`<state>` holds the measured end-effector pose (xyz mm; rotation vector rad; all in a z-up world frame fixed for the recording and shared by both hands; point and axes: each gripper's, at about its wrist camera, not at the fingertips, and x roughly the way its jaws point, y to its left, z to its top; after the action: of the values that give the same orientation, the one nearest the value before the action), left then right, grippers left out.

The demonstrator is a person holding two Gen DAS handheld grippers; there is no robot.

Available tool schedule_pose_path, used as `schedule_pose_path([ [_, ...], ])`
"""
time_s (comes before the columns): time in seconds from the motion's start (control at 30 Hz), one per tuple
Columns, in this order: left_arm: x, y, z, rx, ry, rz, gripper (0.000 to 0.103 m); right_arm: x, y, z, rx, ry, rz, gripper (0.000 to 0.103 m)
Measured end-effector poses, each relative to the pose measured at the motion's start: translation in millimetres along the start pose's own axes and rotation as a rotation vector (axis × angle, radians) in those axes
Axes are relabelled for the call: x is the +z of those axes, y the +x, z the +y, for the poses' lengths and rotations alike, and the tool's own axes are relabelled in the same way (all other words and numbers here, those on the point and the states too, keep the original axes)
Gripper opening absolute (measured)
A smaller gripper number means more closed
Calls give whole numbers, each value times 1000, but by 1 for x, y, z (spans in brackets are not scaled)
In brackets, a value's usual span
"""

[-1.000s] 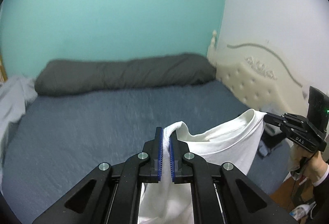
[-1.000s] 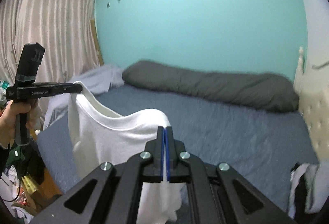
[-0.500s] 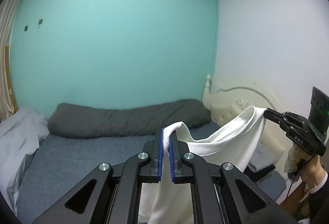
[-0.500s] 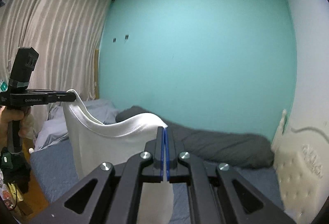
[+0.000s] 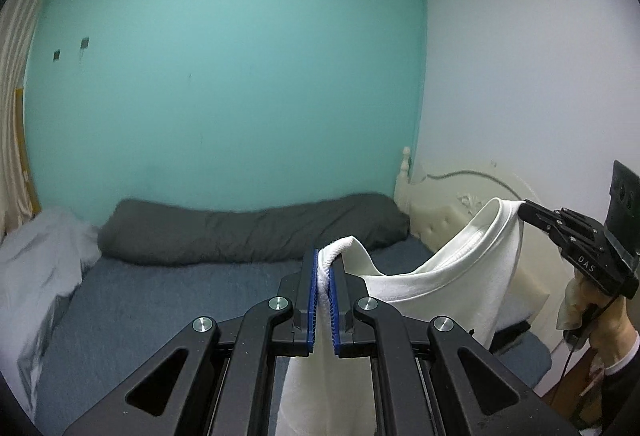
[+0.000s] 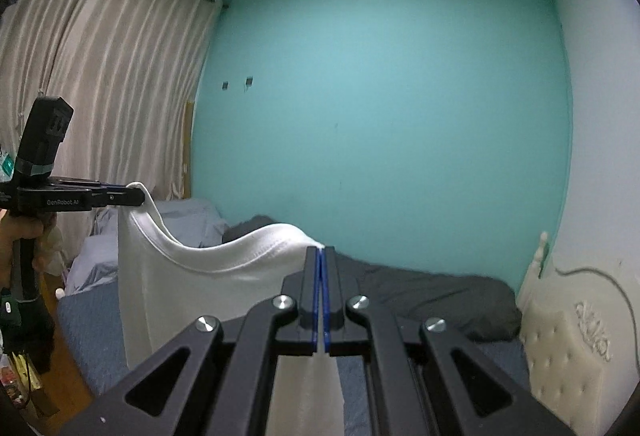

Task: Fold clothes
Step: 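Hold the shirt up stretched between both grippers by its shoulders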

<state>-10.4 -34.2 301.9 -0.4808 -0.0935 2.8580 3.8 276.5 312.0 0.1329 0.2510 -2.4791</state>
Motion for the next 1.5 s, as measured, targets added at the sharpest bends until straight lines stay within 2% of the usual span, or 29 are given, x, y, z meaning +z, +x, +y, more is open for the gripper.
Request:
schedule_pose_path([
  [0.27,-52,49,16,24,-49,99,5,-71,41,-1,37,67,104,1],
  [0.47,-80,91,23,38,-104,168,5,-117,72,-9,54,118,173,1],
  [0.77,-110,123,42,53,-146,228,5,-148,113,-25,58,153,237,1],
  [1.17,-130,208,66,59,-194,286,5,-188,183,-48,48,198,316,1],
  [1.5,-147,296,85,70,-222,332,5,-229,252,-75,35,232,376,1],
])
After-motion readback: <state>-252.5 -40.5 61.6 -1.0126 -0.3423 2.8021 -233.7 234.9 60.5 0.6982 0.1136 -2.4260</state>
